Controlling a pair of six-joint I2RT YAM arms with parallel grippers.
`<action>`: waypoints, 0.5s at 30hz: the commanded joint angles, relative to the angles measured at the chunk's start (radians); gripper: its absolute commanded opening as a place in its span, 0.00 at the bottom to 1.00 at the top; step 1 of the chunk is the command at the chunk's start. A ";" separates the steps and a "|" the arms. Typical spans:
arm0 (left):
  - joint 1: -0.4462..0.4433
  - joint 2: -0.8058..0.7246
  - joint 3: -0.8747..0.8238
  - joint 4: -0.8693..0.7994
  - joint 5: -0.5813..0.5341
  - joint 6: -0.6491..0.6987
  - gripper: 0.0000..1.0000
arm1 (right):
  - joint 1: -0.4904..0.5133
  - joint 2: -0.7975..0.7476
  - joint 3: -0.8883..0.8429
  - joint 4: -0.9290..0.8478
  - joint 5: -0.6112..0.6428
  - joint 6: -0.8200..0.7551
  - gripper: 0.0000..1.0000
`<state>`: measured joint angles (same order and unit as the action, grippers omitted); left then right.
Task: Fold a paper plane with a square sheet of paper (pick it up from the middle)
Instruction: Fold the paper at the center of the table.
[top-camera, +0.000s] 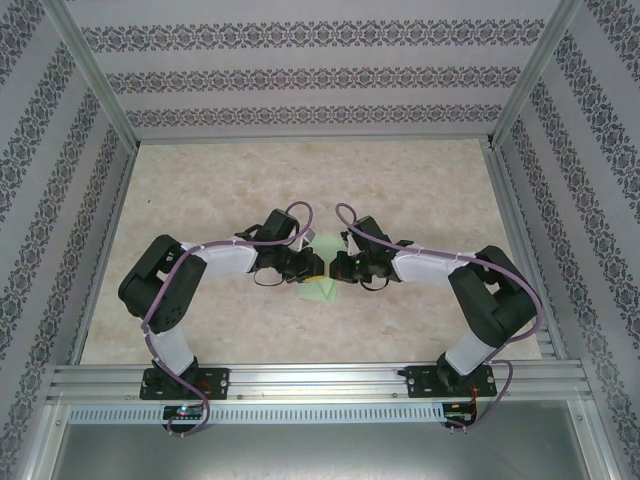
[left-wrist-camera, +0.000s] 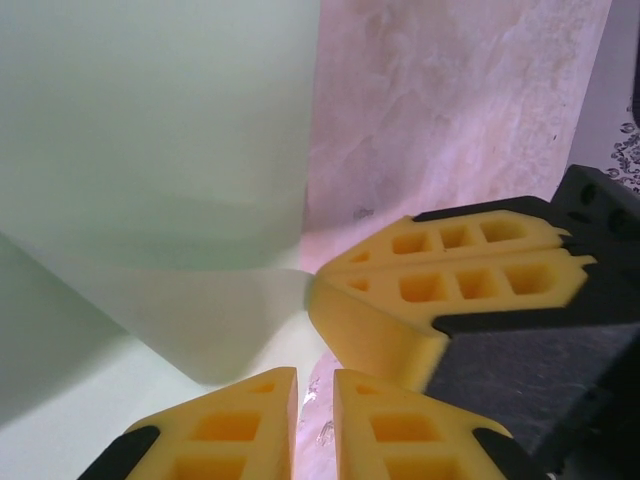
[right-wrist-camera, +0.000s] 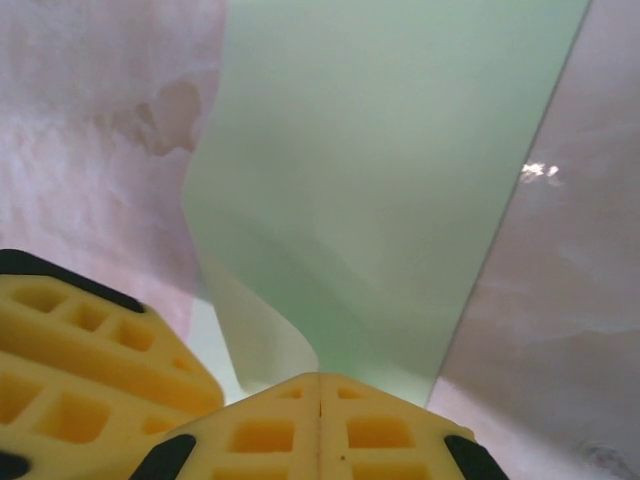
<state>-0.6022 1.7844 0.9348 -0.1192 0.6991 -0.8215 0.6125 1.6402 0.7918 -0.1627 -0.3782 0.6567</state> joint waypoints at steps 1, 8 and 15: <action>0.009 0.024 0.030 0.032 0.016 0.001 0.17 | -0.010 0.017 0.035 -0.044 0.055 -0.045 0.06; 0.007 0.049 0.053 0.021 0.026 0.009 0.17 | -0.017 0.029 0.055 -0.064 0.082 -0.068 0.06; 0.006 0.068 0.066 0.014 0.027 0.015 0.17 | -0.022 0.046 0.071 -0.073 0.082 -0.085 0.07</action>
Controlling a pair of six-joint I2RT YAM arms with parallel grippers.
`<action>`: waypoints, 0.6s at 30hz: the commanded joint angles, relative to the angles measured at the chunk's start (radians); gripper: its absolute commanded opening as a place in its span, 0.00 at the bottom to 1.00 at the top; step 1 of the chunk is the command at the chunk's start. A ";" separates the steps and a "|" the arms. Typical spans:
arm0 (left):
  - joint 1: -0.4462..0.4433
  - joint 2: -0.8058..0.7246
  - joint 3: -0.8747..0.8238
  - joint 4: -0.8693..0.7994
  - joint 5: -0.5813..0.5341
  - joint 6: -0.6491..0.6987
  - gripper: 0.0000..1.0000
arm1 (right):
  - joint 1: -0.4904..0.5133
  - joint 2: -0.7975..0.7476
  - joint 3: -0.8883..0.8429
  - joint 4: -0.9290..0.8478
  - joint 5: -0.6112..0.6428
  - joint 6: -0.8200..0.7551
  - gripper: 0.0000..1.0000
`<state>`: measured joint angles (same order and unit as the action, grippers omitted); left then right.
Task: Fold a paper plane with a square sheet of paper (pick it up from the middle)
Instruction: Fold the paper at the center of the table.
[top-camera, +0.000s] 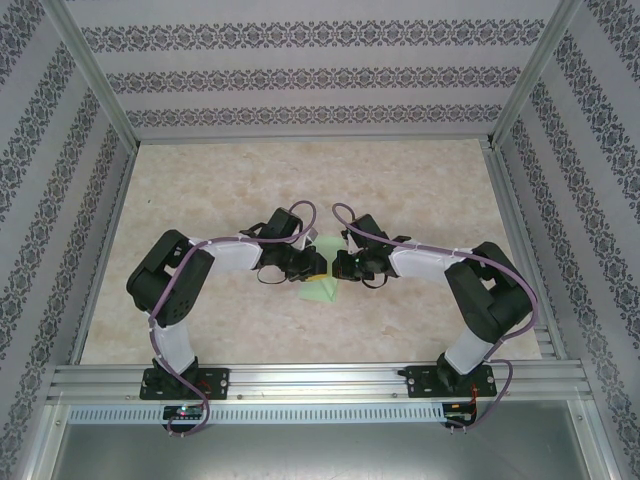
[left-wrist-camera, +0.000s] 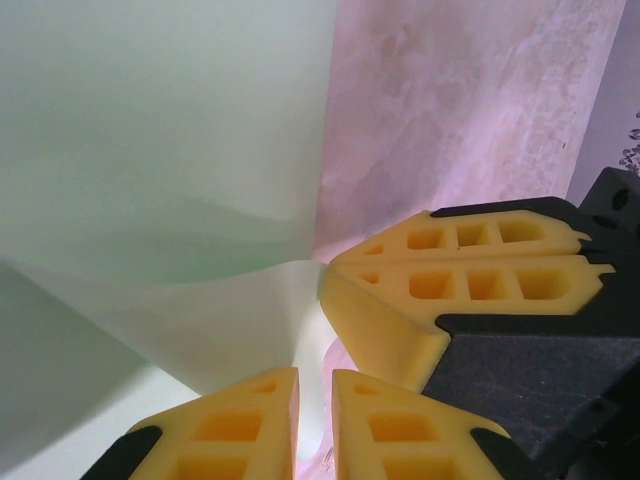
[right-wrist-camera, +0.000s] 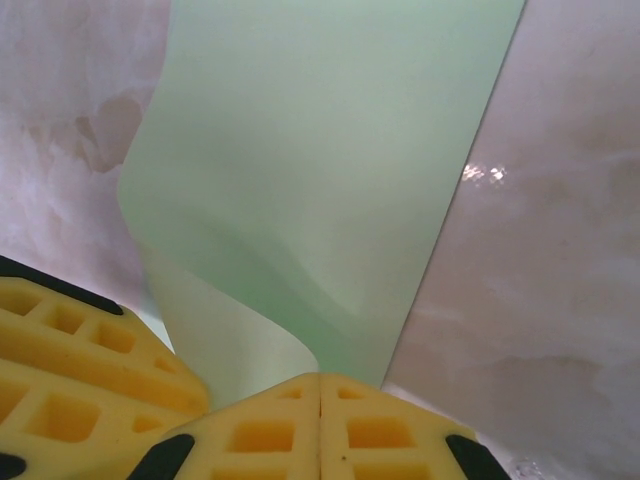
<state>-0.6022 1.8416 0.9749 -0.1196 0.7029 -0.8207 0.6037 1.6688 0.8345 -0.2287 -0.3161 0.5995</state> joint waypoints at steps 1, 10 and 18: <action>0.007 0.014 0.026 0.013 0.023 0.017 0.17 | -0.013 0.020 0.031 -0.008 0.019 -0.029 0.07; 0.005 0.024 0.033 0.003 0.024 0.023 0.17 | -0.020 0.041 0.049 -0.009 0.019 -0.044 0.07; 0.001 0.040 0.039 -0.002 0.024 0.028 0.17 | -0.023 0.051 0.061 -0.007 0.015 -0.044 0.07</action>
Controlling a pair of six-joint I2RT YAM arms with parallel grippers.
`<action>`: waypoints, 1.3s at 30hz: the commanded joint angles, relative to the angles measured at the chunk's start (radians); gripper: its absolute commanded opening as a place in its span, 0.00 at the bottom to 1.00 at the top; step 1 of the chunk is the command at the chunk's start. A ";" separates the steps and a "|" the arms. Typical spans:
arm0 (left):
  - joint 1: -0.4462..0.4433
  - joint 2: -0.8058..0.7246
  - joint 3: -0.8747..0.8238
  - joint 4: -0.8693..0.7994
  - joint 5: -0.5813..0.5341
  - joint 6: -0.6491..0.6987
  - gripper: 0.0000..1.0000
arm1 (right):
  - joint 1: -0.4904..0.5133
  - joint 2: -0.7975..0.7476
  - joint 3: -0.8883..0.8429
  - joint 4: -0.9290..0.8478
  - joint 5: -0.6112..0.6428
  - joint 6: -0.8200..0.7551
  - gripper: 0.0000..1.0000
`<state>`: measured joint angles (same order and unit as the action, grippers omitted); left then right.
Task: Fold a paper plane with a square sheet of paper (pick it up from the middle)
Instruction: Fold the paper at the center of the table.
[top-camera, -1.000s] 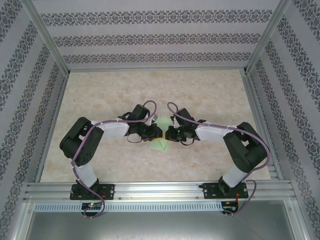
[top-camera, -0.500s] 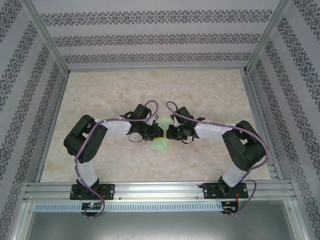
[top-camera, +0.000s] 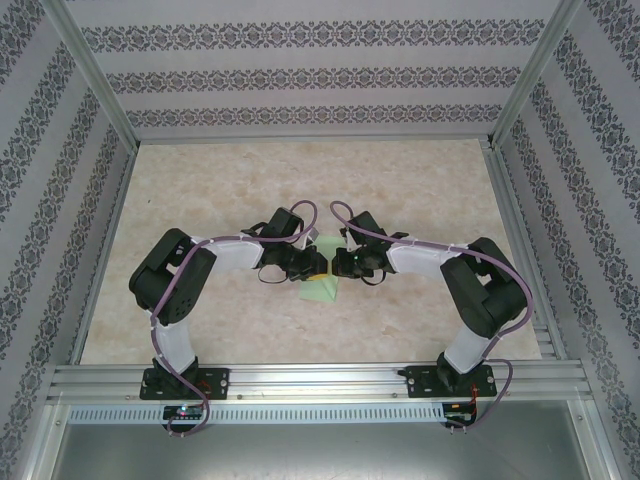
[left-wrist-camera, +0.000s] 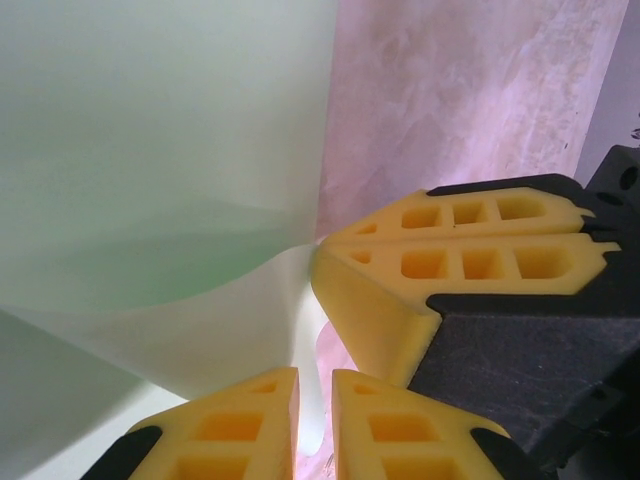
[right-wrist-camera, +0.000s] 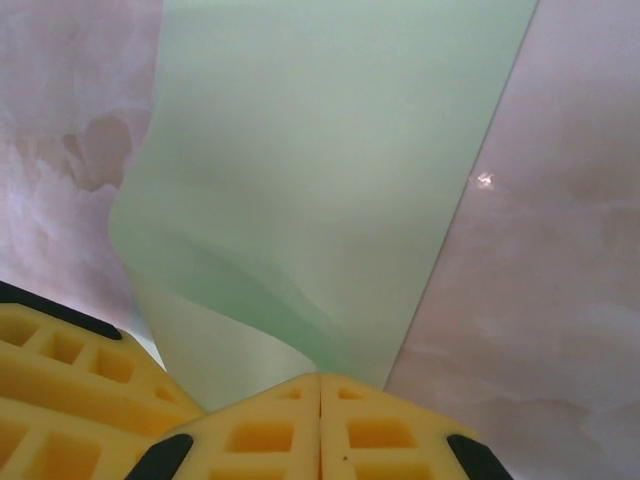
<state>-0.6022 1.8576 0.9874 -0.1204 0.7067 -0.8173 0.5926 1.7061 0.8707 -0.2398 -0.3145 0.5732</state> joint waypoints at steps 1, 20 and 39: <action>0.001 0.026 0.028 -0.003 0.019 0.024 0.17 | -0.012 0.016 0.025 0.004 0.013 -0.016 0.08; -0.002 0.047 0.034 -0.021 0.015 0.035 0.17 | -0.015 0.041 0.041 -0.003 0.019 -0.020 0.08; -0.003 0.038 0.027 -0.082 -0.049 0.052 0.17 | -0.016 0.056 0.042 0.028 -0.030 -0.032 0.10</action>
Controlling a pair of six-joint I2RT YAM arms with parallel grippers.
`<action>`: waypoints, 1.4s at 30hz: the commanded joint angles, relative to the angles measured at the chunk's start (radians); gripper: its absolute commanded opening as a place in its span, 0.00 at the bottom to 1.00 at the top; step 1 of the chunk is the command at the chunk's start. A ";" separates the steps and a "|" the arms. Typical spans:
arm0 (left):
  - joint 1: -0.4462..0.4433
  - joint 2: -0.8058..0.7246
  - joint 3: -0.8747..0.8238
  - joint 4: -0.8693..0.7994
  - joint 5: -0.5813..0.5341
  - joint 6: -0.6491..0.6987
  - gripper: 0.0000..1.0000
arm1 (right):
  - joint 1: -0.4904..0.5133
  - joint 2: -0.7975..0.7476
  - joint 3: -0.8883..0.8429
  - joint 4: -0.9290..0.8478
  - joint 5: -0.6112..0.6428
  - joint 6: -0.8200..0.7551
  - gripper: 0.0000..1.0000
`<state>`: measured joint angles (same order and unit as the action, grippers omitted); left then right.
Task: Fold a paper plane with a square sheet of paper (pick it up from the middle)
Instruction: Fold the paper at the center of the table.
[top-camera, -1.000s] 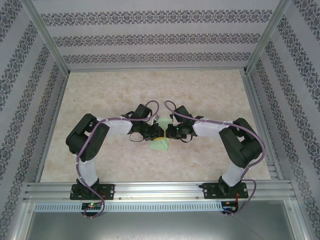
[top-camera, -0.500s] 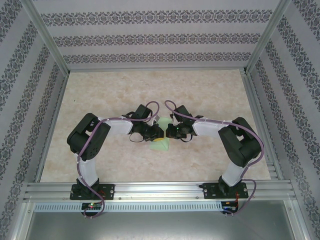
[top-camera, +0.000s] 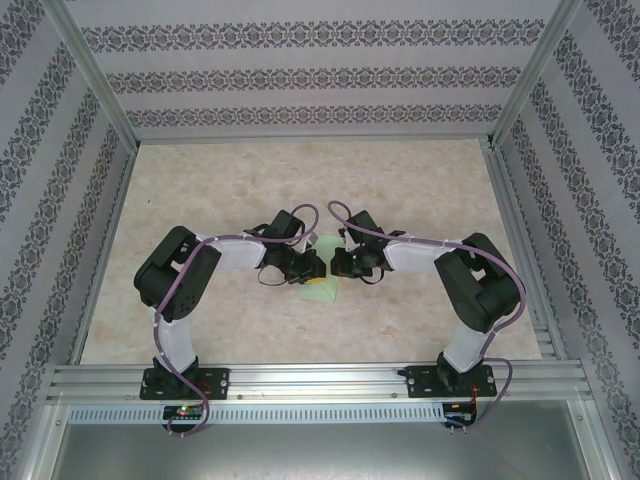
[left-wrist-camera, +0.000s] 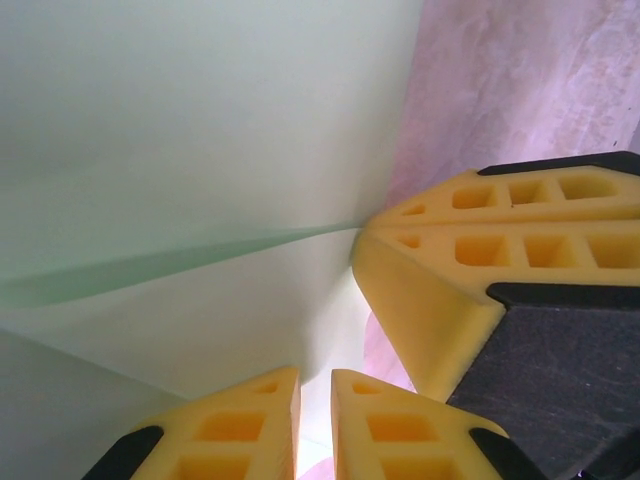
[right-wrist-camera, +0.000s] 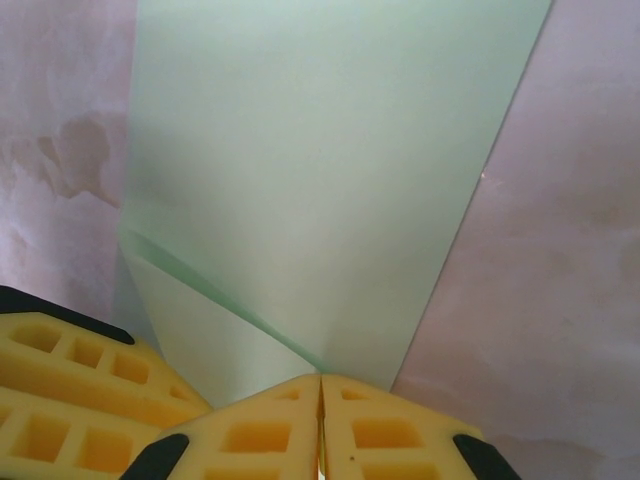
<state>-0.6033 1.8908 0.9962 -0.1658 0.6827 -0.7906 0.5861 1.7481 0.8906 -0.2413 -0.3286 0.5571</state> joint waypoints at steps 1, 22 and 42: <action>-0.003 0.005 0.018 -0.038 -0.025 0.026 0.17 | -0.012 0.014 0.021 0.032 -0.019 -0.016 0.10; -0.003 0.017 0.022 -0.038 -0.015 0.030 0.17 | -0.011 0.044 0.034 -0.005 0.030 -0.022 0.09; -0.005 0.047 0.048 -0.124 -0.060 0.030 0.16 | -0.012 0.043 0.033 -0.025 0.043 -0.021 0.08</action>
<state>-0.6033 1.9182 1.0325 -0.2329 0.6651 -0.7792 0.5861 1.7706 0.9058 -0.2409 -0.3336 0.5503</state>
